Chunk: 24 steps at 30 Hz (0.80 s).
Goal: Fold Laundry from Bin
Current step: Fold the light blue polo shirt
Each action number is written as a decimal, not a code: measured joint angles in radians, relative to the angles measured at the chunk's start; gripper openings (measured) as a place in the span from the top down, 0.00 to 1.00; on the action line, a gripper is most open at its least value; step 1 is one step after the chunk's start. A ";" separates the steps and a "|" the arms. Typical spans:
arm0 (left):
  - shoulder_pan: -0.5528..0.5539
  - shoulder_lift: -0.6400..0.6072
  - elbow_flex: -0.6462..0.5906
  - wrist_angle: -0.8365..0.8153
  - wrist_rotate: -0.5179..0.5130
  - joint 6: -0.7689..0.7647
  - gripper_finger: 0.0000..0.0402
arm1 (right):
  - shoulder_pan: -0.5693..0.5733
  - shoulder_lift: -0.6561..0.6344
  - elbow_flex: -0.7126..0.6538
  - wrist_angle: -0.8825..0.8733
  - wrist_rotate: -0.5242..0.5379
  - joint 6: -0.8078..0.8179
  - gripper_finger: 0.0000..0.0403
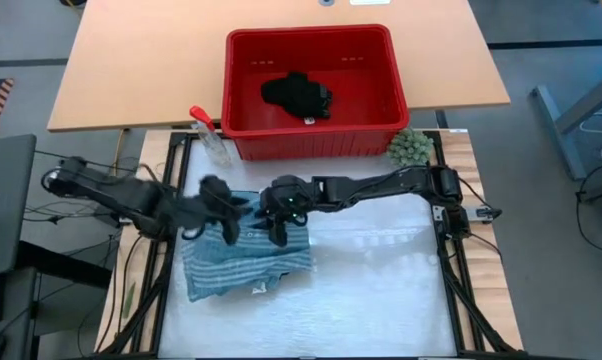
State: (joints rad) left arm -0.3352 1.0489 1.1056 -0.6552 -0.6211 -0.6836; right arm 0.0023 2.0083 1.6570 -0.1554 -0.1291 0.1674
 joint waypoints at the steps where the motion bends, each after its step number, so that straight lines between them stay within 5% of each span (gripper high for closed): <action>1: -0.010 0.002 -0.031 0.006 0.011 -0.032 0.74 | -0.002 0.000 0.031 -0.064 0.000 -0.023 0.51; 8: -0.083 -0.010 -0.205 -0.005 0.029 -0.271 0.79 | -0.026 -0.005 0.177 -0.350 -0.001 -0.090 0.51; 14: -0.116 -0.004 -0.251 -0.097 0.086 -0.362 0.83 | -0.059 -0.102 0.166 -0.478 -0.003 -0.056 0.51; 18: -0.137 -0.002 -0.277 -0.171 0.057 -0.428 0.85 | -0.062 -0.257 -0.032 -0.403 0.002 0.030 0.51; 24: -0.154 -0.002 -0.291 -0.159 -0.025 -0.429 0.85 | -0.022 -0.468 -0.463 0.058 0.048 0.317 0.51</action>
State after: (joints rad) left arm -0.4891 1.0467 0.8150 -0.8144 -0.6462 -1.1131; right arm -0.0201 1.5402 1.1939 -0.0975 -0.0811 0.4845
